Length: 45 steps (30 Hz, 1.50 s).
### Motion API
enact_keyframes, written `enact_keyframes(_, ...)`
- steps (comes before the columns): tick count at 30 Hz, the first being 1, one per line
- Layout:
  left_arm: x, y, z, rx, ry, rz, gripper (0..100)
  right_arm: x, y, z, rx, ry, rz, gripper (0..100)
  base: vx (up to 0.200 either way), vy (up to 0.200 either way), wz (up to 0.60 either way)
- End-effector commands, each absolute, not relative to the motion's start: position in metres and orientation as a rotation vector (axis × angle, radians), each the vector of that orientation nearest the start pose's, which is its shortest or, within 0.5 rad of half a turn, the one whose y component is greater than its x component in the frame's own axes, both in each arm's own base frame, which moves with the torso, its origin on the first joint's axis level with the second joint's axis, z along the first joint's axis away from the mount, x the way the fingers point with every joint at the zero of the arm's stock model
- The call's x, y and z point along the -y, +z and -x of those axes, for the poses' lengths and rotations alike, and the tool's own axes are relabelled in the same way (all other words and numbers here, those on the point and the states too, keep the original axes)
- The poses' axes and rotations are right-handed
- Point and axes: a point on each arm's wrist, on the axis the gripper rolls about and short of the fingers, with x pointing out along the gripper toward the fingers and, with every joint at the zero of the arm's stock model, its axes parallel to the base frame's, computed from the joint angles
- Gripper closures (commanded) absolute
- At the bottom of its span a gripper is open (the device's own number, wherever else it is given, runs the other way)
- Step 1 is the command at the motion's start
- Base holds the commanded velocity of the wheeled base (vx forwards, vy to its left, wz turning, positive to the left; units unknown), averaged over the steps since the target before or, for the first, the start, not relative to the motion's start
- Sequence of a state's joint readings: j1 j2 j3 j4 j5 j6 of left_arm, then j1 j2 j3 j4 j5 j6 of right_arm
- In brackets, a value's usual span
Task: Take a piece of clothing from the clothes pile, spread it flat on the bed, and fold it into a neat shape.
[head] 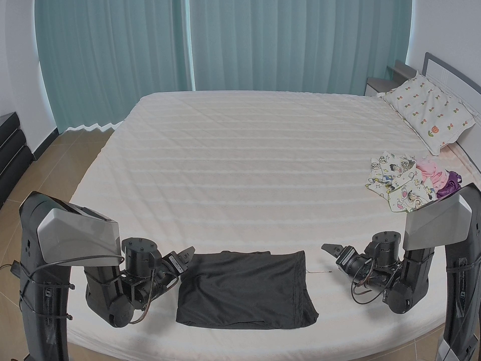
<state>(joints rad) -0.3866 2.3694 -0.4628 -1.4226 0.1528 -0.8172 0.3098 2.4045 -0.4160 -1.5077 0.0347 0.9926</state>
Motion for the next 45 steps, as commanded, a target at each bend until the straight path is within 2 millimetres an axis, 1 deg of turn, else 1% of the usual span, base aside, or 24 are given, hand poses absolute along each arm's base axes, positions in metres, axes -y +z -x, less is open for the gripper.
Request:
enact_keyframes(1,0.098,-0.015,-0.297,-0.499,-0.008,0.712,0,-0.112,-0.03,-0.295,-0.603,0.136,-0.865,0,0.0,0.0,0.0)
enact_keyframes(2,0.095,-0.015,-0.298,-0.499,-0.007,0.716,0,-0.114,-0.03,-0.296,-0.602,0.143,-0.861,0,0.0,0.0,0.0)
enact_keyframes(3,0.086,-0.015,-0.302,-0.5,-0.007,0.735,0,-0.121,-0.031,-0.299,-0.605,0.164,-0.841,0,0.0,0.0,0.0)
enact_keyframes(5,0.076,-0.016,-0.305,-0.512,-0.014,0.758,0,-0.13,-0.033,-0.305,-0.631,0.177,-0.803,0,0.0,0.0,0.0)
enact_keyframes(7,0.071,-0.017,-0.306,-0.527,-0.029,0.777,0,-0.139,-0.031,-0.315,-0.654,0.184,-0.775,0,0.0,0.0,0.0)
enact_keyframes(8,0.071,-0.017,-0.306,-0.528,-0.03,0.778,0,-0.141,-0.031,-0.316,-0.657,0.187,-0.772,0,0.0,0.0,0.0)
enact_keyframes(11,0.069,-0.017,-0.307,-0.53,-0.032,0.793,0,-0.157,-0.031,-0.335,-0.684,0.196,-0.753,0,0.0,0.0,0.0)
enact_keyframes(14,0.07,-0.019,-0.307,-0.533,-0.032,0.791,0,-0.167,-0.034,-0.351,-0.682,0.204,-0.739,0,0.0,0.0,0.0)
enact_keyframes(15,0.07,-0.019,-0.307,-0.533,-0.032,0.791,0,-0.167,-0.034,-0.351,-0.682,0.204,-0.739,0,0.0,0.0,0.0)
enact_keyframes(16,0.07,-0.019,-0.307,-0.535,-0.032,0.791,0,-0.172,-0.037,-0.356,-0.695,0.205,-0.72,0,0.0,0.0,0.0)
enact_keyframes(19,0.07,-0.021,-0.307,-0.537,-0.03,0.79,0,-0.178,-0.045,-0.358,-0.718,0.211,-0.685,0,0.0,0.0,0.0)
enact_keyframes(20,0.07,-0.021,-0.308,-0.535,-0.03,0.79,0,-0.181,-0.049,-0.359,-0.722,0.211,-0.667,100,0.0,0.0,0.0)
enact_keyframes(23,0.071,-0.021,-0.307,-0.538,-0.032,0.789,0,-0.182,-0.057,-0.36,-0.714,0.194,-0.612,100,0.0,0.0,0.0)
enact_keyframes(26,0.071,-0.021,-0.308,-0.537,-0.034,0.79,0,-0.182,-0.058,-0.363,-0.68,0.178,-0.577,100,0.0,0.0,0.0)
enact_keyframes(32,0.072,-0.023,-0.307,-0.545,-0.032,0.786,0,-0.177,-0.053,-0.374,-0.616,0.115,-0.587,100,0.0,0.0,0.0)
enact_keyframes(38,0.073,-0.027,-0.306,-0.555,-0.027,0.775,0,-0.168,-0.056,-0.375,-0.62,0.082,-0.584,100,0.0,0.0,0.0)
enact_keyframes(43,0.076,-0.028,-0.305,-0.561,-0.036,0.765,0,-0.169,-0.057,-0.375,-0.621,0.083,-0.585,100,0.0,0.0,0.0)
enact_keyframes(44,0.077,-0.028,-0.305,-0.562,-0.037,0.764,0,-0.169,-0.057,-0.375,-0.621,0.083,-0.585,0,0.0,0.0,0.0)
enact_keyframes(45,0.078,-0.028,-0.304,-0.565,-0.039,0.763,0,-0.169,-0.057,-0.375,-0.622,0.083,-0.583,0,0.0,0.0,0.0)
